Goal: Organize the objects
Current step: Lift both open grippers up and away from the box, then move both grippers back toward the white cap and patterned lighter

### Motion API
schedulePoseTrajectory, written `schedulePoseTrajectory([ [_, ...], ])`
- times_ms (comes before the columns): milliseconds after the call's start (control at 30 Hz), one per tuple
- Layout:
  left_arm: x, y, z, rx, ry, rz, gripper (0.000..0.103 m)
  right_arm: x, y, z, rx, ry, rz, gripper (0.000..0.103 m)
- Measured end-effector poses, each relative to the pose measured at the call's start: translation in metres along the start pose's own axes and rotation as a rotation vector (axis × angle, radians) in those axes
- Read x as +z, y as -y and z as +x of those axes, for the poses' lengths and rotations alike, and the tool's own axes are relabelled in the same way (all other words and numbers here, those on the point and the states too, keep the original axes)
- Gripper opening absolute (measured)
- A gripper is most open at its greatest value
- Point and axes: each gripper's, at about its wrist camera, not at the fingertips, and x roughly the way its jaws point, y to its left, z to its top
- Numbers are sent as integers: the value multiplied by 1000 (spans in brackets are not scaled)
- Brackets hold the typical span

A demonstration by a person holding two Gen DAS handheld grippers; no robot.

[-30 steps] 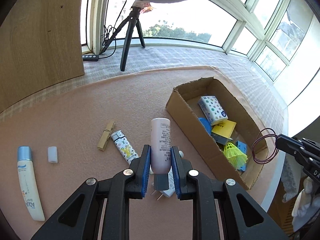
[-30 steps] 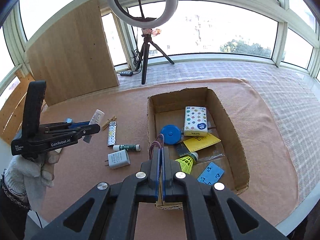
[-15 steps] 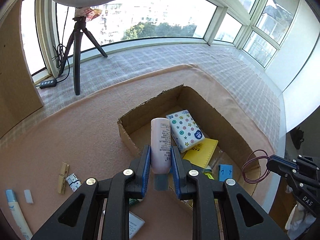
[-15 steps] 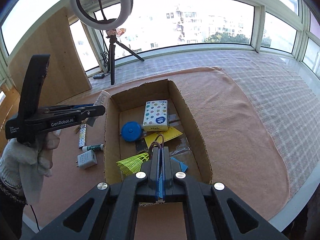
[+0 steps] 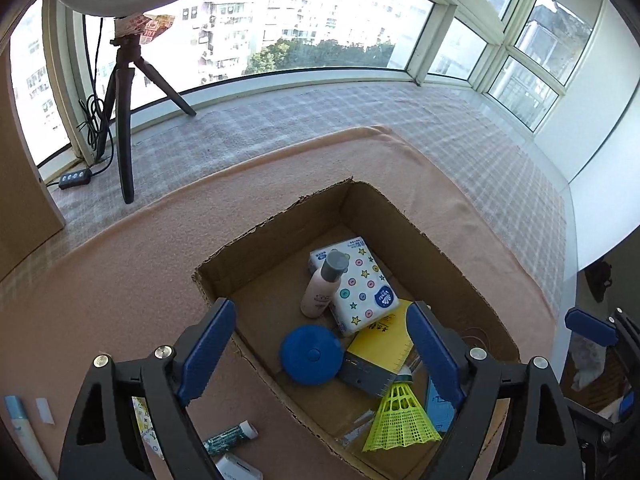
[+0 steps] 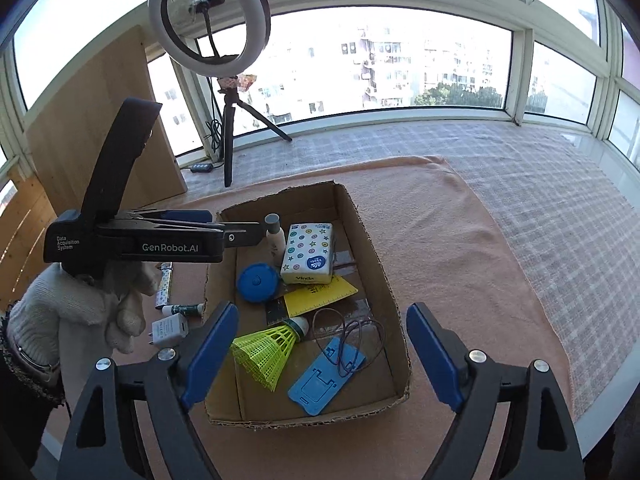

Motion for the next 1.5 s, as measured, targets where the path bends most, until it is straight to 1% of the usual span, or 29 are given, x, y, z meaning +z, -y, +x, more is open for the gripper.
schedulePoseTrajectory([
  [167,-3,-1,1,2,-5,6,89,-1,-2,3,15,-15,3,83],
  [467,-12,-12,-10,8,-1,-7,89,-1,-4,6,45,-30,27,83],
  [600,-19,-22,-19,20,8,-27,89,-1,-9,8,56,-35,30,83],
  [700,-25,-33,-27,31,11,-42,89,-1,-13,11,81,-41,42,83],
  [867,-39,-56,-41,54,10,-76,89,-2,-23,16,104,-59,46,83],
  [1067,-62,-95,-59,91,6,-124,89,0,-39,24,142,-83,48,83],
  [1200,-81,-123,-70,123,3,-160,89,6,-59,30,146,-90,15,83],
  [1333,-100,-151,-79,167,-12,-179,89,15,-80,41,180,-107,1,83],
  [1500,-122,-184,-92,195,-14,-233,89,25,-107,57,222,-138,-22,83],
])
